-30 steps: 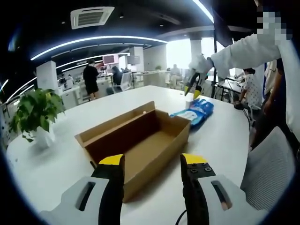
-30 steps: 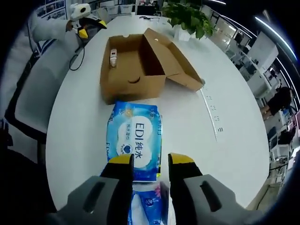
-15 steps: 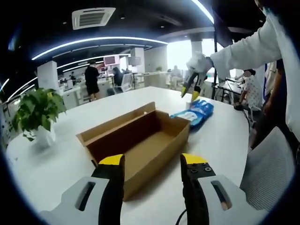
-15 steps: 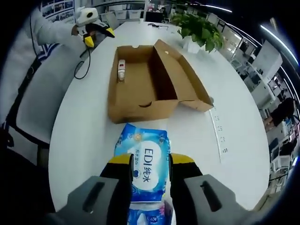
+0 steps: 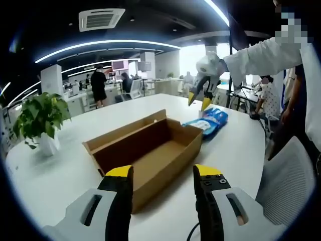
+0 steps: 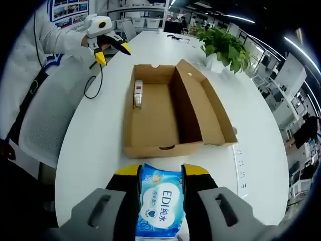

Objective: Operate the shoe box by opening the lid, removing the specified soft item, and placing it in the target area until the item is outside and the box remains undamaged.

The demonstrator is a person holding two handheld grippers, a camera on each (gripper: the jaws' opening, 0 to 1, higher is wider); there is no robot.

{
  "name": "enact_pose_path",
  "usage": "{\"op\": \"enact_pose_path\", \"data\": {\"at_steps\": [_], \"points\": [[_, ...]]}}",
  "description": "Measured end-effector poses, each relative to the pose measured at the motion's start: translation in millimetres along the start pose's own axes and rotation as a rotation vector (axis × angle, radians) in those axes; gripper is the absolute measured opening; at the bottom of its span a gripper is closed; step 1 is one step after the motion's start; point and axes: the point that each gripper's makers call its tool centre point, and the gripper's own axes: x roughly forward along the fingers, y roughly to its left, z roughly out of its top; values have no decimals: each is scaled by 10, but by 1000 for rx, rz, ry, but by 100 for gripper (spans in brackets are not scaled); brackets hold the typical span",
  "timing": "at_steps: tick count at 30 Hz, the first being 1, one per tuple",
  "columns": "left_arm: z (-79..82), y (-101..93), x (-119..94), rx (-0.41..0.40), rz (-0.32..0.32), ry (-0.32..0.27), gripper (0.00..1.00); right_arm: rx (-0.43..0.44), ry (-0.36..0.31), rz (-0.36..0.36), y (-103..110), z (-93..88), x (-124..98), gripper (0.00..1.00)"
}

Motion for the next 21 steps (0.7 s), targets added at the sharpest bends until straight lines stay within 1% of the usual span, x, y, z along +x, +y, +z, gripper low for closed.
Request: {"op": "enact_pose_path", "data": {"at_steps": [6,14,21], "points": [[-6,9,-34,-10,2,-10,49,-7,-18,11,48,164,68,30],[-15,13,-75,-15,5,-19,49,-10,-42,19,111,331,143,32],[-21,29,-121,-18,11,-23,49,12,-101,26,184,547,228,34]]}}
